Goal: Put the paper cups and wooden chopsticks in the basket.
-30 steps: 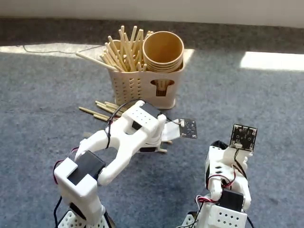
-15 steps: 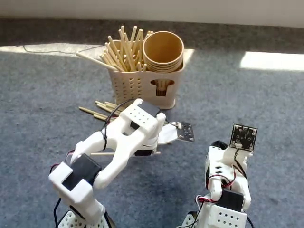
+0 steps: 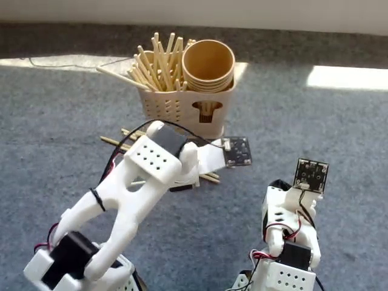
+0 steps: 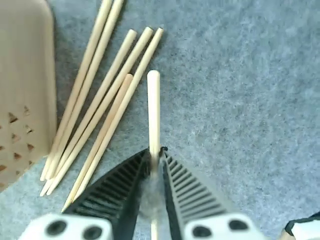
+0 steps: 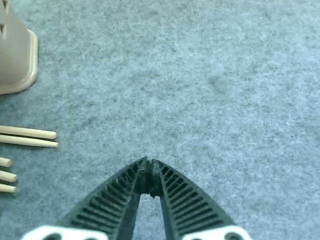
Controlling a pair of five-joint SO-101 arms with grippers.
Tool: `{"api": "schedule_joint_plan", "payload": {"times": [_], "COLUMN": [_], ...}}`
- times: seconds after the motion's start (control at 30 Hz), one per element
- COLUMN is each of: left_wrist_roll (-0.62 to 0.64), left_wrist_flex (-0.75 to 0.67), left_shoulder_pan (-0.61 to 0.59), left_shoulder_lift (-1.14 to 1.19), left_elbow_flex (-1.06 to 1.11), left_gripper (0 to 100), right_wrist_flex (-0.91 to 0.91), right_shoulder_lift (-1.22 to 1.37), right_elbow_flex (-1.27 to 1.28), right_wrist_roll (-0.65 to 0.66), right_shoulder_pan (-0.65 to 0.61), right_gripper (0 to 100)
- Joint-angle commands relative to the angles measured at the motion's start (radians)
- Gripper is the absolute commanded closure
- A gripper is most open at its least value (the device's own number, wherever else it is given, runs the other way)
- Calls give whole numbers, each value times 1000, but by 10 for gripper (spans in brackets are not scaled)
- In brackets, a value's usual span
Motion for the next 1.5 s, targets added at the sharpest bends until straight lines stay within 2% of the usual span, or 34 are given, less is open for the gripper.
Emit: {"api": "schedule_joint_plan", "payload": {"times": [0.0,0.17,0.5,0.63,0.9,1.2,1.47], "left_wrist_roll": [57,130,319,381,560,703,830], "left_wrist_flex": [2,-2,-262,-381,-703,-965,-1105], "left_shoulder_pan": [10,2,1,-62,-268,-297,-398], "left_shoulder_lift": [-151,-318,-573,-593,-598,-591,-582], "left_elbow_flex": [-31,-39,-33,-36,-39,-31,-27], "left_gripper": [994,994,994,994,994,994,994], "right_wrist_flex": [-27,-27,-27,-27,-27,-27,-27], "right_shoulder_lift": [-8,-8,-8,-8,-8,-8,-8], "right_elbow_flex": [137,137,137,137,137,137,137], "right_wrist_roll": [-2,-2,-2,-2,-2,-2,-2], "right_shoulder_pan": [10,10,10,10,10,10,10], "right_gripper": [993,993,993,993,993,993,993]}}
